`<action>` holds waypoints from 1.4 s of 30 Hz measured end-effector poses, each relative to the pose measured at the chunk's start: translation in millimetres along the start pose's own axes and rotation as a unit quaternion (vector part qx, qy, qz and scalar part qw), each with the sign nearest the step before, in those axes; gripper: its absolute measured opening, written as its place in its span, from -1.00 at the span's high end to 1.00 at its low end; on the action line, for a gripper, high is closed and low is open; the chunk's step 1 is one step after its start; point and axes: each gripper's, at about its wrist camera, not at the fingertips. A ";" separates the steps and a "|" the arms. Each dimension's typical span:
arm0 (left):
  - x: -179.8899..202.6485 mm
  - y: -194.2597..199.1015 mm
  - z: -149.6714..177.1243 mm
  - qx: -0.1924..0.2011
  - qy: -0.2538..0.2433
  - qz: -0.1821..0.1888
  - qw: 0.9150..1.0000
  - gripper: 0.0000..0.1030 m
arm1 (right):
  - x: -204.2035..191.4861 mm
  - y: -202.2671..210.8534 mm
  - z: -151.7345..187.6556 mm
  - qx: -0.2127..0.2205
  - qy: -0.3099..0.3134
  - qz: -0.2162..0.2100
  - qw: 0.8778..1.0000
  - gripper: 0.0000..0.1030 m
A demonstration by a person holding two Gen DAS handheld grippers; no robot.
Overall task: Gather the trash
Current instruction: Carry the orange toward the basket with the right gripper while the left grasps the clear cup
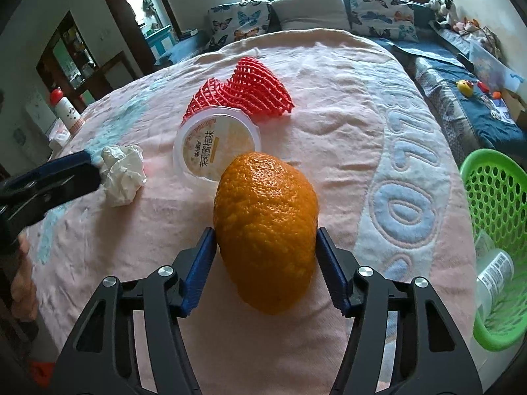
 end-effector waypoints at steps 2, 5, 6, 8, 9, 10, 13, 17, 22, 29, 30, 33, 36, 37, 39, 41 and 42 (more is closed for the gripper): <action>3.0 -6.1 -4.5 -0.004 -0.001 0.002 1.000 -0.46 | 2.1 2.6 2.5 0.002 -0.002 -0.002 1.000 -0.18; 7.9 -14.0 -9.4 -0.008 -0.006 0.006 1.000 -0.45 | 5.1 7.0 5.8 0.003 -0.003 -0.002 1.000 -0.18; 10.8 -17.3 -10.6 -0.009 -0.010 0.006 1.000 -0.45 | 5.9 8.8 6.9 0.005 -0.004 -0.002 1.000 -0.18; 15.4 -22.0 -11.9 -0.012 -0.017 0.007 1.000 -0.45 | 8.6 12.8 9.4 0.006 -0.005 -0.002 1.000 -0.18; 18.1 -25.9 -13.4 -0.016 -0.020 0.006 1.000 -0.45 | 10.4 14.4 10.3 0.006 -0.007 -0.003 1.000 -0.17; 19.7 -29.0 -14.8 -0.018 -0.020 0.008 1.000 -0.45 | 11.9 15.7 11.4 0.007 -0.008 -0.004 1.000 -0.17; 20.8 -36.7 -20.7 -0.024 -0.015 0.018 0.999 -0.45 | 16.3 19.3 16.2 0.005 -0.009 -0.003 1.000 -0.17; 25.3 -46.3 -27.0 -0.029 -0.017 0.023 0.999 -0.45 | 20.3 19.5 20.9 -0.002 -0.008 -0.003 1.000 -0.24; 28.3 -53.9 -29.7 -0.034 -0.019 0.024 0.999 -0.45 | 15.2 22.2 23.9 0.002 0.013 0.008 1.000 -0.46; 24.5 -60.7 -29.7 -0.042 -0.013 0.028 0.999 -0.45 | 12.1 24.2 19.4 0.015 0.028 0.030 0.999 -0.66; 24.3 -61.7 -29.7 -0.043 -0.013 0.029 0.999 -0.45 | 12.5 23.8 18.5 0.015 0.028 0.032 0.999 -0.66; 23.8 -65.2 -30.0 -0.045 -0.013 0.029 0.998 -0.45 | 11.6 21.7 14.9 0.015 0.032 0.030 0.999 -0.66; 24.1 -68.7 -30.6 -0.048 -0.014 0.027 0.998 -0.45 | 9.1 16.0 12.2 0.012 0.036 0.030 0.999 -0.65; 24.6 -69.9 -30.9 -0.049 -0.015 0.028 0.998 -0.45 | 8.5 12.9 11.1 0.010 0.036 0.030 0.999 -0.59; 25.6 -72.1 -31.5 -0.050 -0.018 0.028 0.998 -0.45 | 8.1 11.1 10.6 0.006 0.031 0.019 0.999 -0.47; 26.7 -74.5 -32.5 -0.051 -0.021 0.029 0.998 -0.45 | 7.3 12.0 10.2 0.008 0.030 0.022 0.999 -0.45; 26.9 -75.6 -33.0 -0.052 -0.021 0.032 0.998 -0.41 | 7.2 12.5 10.3 0.007 0.031 0.021 0.999 -0.44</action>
Point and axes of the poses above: each gripper's, at about its wrist camera, not at the fingertips, and y roughly against the way its jaws point, x to its right, z to its underside, and after that the axes turned 2 degrees about -x, right-handed
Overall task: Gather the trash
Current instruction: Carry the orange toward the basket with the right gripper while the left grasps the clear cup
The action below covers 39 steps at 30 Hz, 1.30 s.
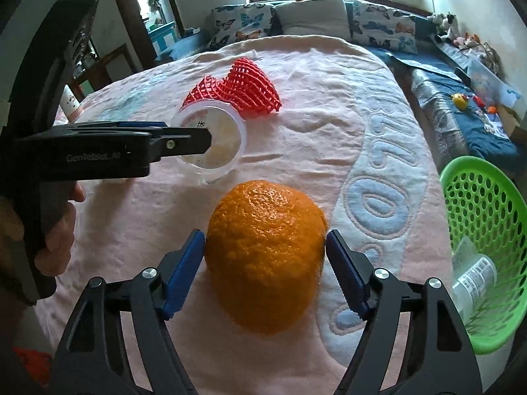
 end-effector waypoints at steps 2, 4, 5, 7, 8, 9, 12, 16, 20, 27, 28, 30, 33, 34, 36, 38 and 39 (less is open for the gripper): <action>0.3 -3.6 -1.6 -0.004 0.000 0.006 1.000 -0.31 | 0.5 1.8 1.1 0.000 -0.002 -0.005 1.000 -0.39; 0.4 -6.5 -1.8 -0.007 0.002 0.012 1.000 -0.24 | 1.3 4.3 2.7 0.000 -0.003 -0.008 1.000 -0.36; 0.8 -7.9 -2.0 -0.008 0.001 0.013 1.000 -0.21 | 1.9 5.5 3.6 0.001 -0.004 -0.007 1.000 -0.35; 1.6 -9.7 -1.9 -0.009 0.000 0.015 1.000 -0.04 | 3.3 8.0 5.3 0.002 -0.004 -0.005 1.000 -0.33; 1.7 -10.3 -2.0 -0.010 0.000 0.016 1.000 0.01 | 4.9 10.1 6.3 0.003 -0.007 -0.006 1.000 -0.32; 2.3 -11.1 -2.1 -0.011 -0.001 0.018 1.000 0.14 | 5.9 11.4 7.0 0.004 -0.009 -0.007 1.000 -0.32; 4.8 -11.5 -1.7 -0.011 -0.006 0.017 1.000 0.39 | 12.4 17.4 10.0 0.009 -0.020 -0.010 1.000 -0.31; 10.9 -7.2 1.1 -0.003 -0.013 0.016 1.000 0.41 | 21.6 26.1 13.6 0.016 -0.031 -0.007 0.999 -0.30; 22.4 1.0 2.4 0.005 -0.026 0.018 1.000 0.42 | 30.8 34.4 17.4 0.023 -0.040 0.001 0.999 -0.30; 49.7 16.4 -4.2 0.022 -0.044 0.033 0.998 0.42 | 63.2 55.8 24.2 0.038 -0.070 0.032 0.996 -0.30; 53.4 17.0 -4.8 0.023 -0.047 0.034 0.998 0.42 | 68.0 57.8 25.0 0.039 -0.074 0.036 0.996 -0.30; 64.4 17.2 -6.3 0.023 -0.053 0.040 0.998 0.42 | 81.1 62.6 26.7 0.043 -0.085 0.046 0.994 -0.30; 77.7 15.8 -9.2 0.022 -0.058 0.049 0.997 0.42 | 107.4 70.7 30.7 0.045 -0.103 0.066 0.991 -0.30; 83.6 15.1 -9.8 0.022 -0.062 0.051 0.997 0.42 | 115.0 72.0 31.9 0.045 -0.107 0.073 0.991 -0.30; 94.1 13.7 -10.8 0.020 -0.068 0.055 0.996 0.42 | 137.7 74.5 35.4 0.042 -0.125 0.092 0.987 -0.30; 105.9 11.8 -12.3 0.020 -0.077 0.059 0.995 0.42 | 156.8 76.0 39.2 0.040 -0.143 0.105 0.983 -0.30; 110.0 10.7 -13.2 0.019 -0.080 0.061 0.995 0.42 | 164.7 76.8 41.2 0.039 -0.150 0.112 0.982 -0.30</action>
Point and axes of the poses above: each gripper's, at about its wrist camera, not at the fingertips, and y roughly against the way its jaws point, x to its right, z to its underside, and after that the axes turned 2 degrees about -x, right-handed
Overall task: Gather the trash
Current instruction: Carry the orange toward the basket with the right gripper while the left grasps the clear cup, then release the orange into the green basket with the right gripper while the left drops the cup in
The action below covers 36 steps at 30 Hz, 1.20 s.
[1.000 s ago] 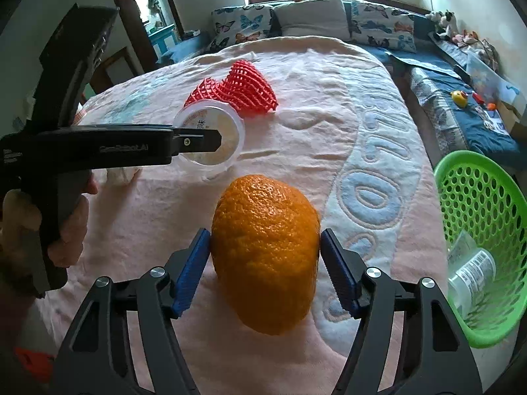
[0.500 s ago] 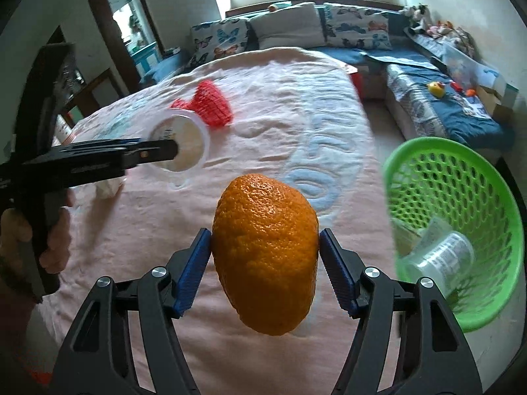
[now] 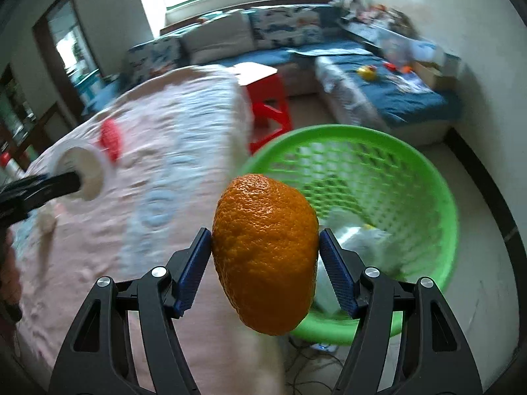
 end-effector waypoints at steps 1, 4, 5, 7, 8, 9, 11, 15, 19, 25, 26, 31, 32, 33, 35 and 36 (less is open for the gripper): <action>5.4 -2.3 -1.2 -0.002 -0.004 0.003 1.000 0.42 | 9.0 -1.5 -0.4 -0.001 -0.007 0.009 1.000 -0.30; 21.5 -8.8 -5.3 -0.005 -0.017 0.009 1.000 0.42 | 34.2 -5.5 -1.7 -0.003 -0.027 0.031 0.999 -0.30; 27.1 -11.5 -6.8 -0.007 -0.021 0.011 1.000 0.42 | 41.2 -6.6 -2.0 -0.004 -0.033 0.035 0.999 -0.30; 37.8 -17.4 -10.0 -0.010 -0.029 0.015 0.999 0.42 | 52.3 -9.5 -1.8 -0.006 -0.042 0.042 0.998 -0.30; 41.8 -20.0 -10.9 -0.012 -0.032 0.016 0.999 0.42 | 57.5 -11.3 -1.8 -0.007 -0.047 0.047 0.998 -0.30; 47.0 -23.1 -12.4 -0.014 -0.035 0.019 0.999 0.42 | 61.8 -13.3 -1.9 -0.009 -0.050 0.048 0.998 -0.30; 55.0 -28.2 -13.8 -0.017 -0.040 0.022 0.999 0.42 | 70.6 -16.9 -1.4 -0.011 -0.059 0.052 0.997 -0.34; 70.5 -40.6 -18.1 -0.025 -0.050 0.026 0.998 0.42 | 82.7 -23.8 -1.7 -0.016 -0.071 0.059 0.996 -0.40; 84.1 -54.8 -22.4 -0.036 -0.059 0.029 0.997 0.42 | 89.3 -22.8 -2.0 -0.010 -0.074 0.062 0.995 -0.44; 100.1 -73.4 -28.0 -0.048 -0.063 0.033 0.996 0.41 | 91.2 -10.5 0.1 -0.001 -0.061 0.069 0.996 -0.47; 102.6 -76.7 -28.6 -0.050 -0.062 0.034 0.996 0.41 | 91.7 -7.2 1.7 0.001 -0.059 0.070 0.996 -0.47; 113.1 -90.9 -30.4 -0.064 -0.063 0.029 0.996 0.40 | 95.4 5.0 12.2 0.008 -0.057 0.072 0.996 -0.51; 115.3 -93.4 -30.7 -0.066 -0.064 0.028 0.995 0.38 | 95.9 7.0 14.1 0.008 -0.057 0.070 0.996 -0.51; 115.9 -95.4 -31.2 -0.067 -0.064 0.029 0.995 0.34 | 96.5 9.0 15.7 0.010 -0.057 0.068 0.996 -0.51; 120.3 -98.8 -32.2 -0.067 -0.067 0.028 0.995 0.25 | 95.8 13.1 19.4 0.012 -0.055 0.067 0.996 -0.51; 122.5 -99.9 -32.3 -0.067 -0.068 0.028 0.995 0.19 | 96.8 14.9 20.1 0.013 -0.055 0.066 0.996 -0.51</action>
Point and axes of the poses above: each gripper's, at about its wrist camera, not at the fingertips, and y roughly against the way its jaws point, x to its right, z to its underside, and after that the axes turned 2 degrees about -x, right-handed
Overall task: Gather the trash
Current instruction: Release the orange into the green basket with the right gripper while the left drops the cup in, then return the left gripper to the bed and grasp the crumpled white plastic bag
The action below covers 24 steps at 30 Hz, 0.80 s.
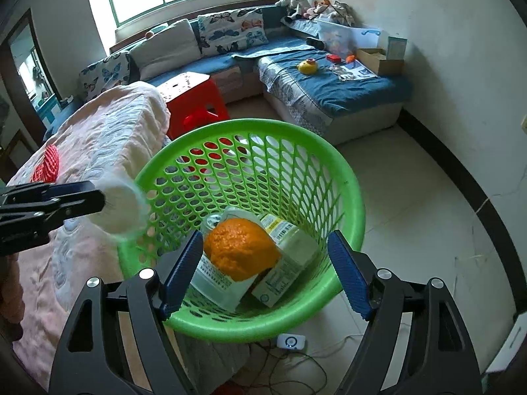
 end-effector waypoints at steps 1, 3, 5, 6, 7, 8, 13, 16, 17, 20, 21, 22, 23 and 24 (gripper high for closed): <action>1.9 -0.7 -0.4 0.000 -0.001 0.001 1.000 0.13 | 1.2 2.4 1.4 0.002 -0.001 -0.002 1.000 -0.51; 4.2 -1.2 -0.1 0.001 -0.001 0.000 1.000 0.03 | 3.2 6.3 3.0 0.005 -0.003 -0.004 1.000 -0.51; 6.3 -0.7 0.8 -0.001 -0.003 0.005 1.000 0.01 | 4.4 8.7 4.1 0.005 -0.007 -0.009 1.000 -0.51; 6.4 1.6 2.6 0.000 -0.003 0.006 1.000 -0.04 | 4.3 10.1 4.9 0.006 -0.007 -0.011 1.000 -0.51; 6.3 3.7 3.5 0.001 -0.001 0.006 1.000 -0.06 | 3.3 12.4 6.1 0.008 -0.006 -0.012 1.000 -0.51; 4.9 7.6 5.7 0.003 0.001 0.007 1.000 -0.06 | 1.9 13.8 6.8 0.008 -0.005 -0.013 1.000 -0.51; -5.2 35.5 19.9 0.018 0.003 -0.014 1.000 -0.09 | -12.4 22.1 10.6 0.011 0.003 -0.034 0.999 -0.51; -16.6 57.2 32.5 0.033 0.015 -0.026 0.999 -0.16 | -27.8 27.0 11.6 0.013 0.016 -0.046 0.999 -0.51; -22.0 65.4 38.2 0.039 0.021 -0.034 0.998 -0.16 | -33.0 28.6 12.1 0.013 0.021 -0.049 0.998 -0.51; -40.0 83.6 53.0 0.047 0.040 -0.050 0.997 -0.16 | -54.2 33.3 11.7 0.014 0.038 -0.065 0.997 -0.51; -45.7 89.0 57.7 0.050 0.047 -0.060 0.996 -0.16 | -61.9 34.8 11.2 0.015 0.045 -0.071 0.996 -0.51; -54.1 96.9 64.2 0.055 0.056 -0.070 0.994 -0.16 | -68.1 36.4 10.9 0.017 0.050 -0.074 0.996 -0.52; -61.0 102.5 68.8 0.057 0.062 -0.078 0.993 -0.17 | -74.9 38.4 10.3 0.020 0.056 -0.078 0.995 -0.54; -67.6 108.3 74.0 0.061 0.070 -0.087 0.992 -0.20 | -84.2 40.2 9.3 0.022 0.063 -0.084 0.994 -0.55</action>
Point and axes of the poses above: each gripper's, at about its wrist camera, not at the fingertips, and y roughly against the way its jaws point, x to its right, z to its underside, and after that the axes turned 2 degrees about -x, right-handed
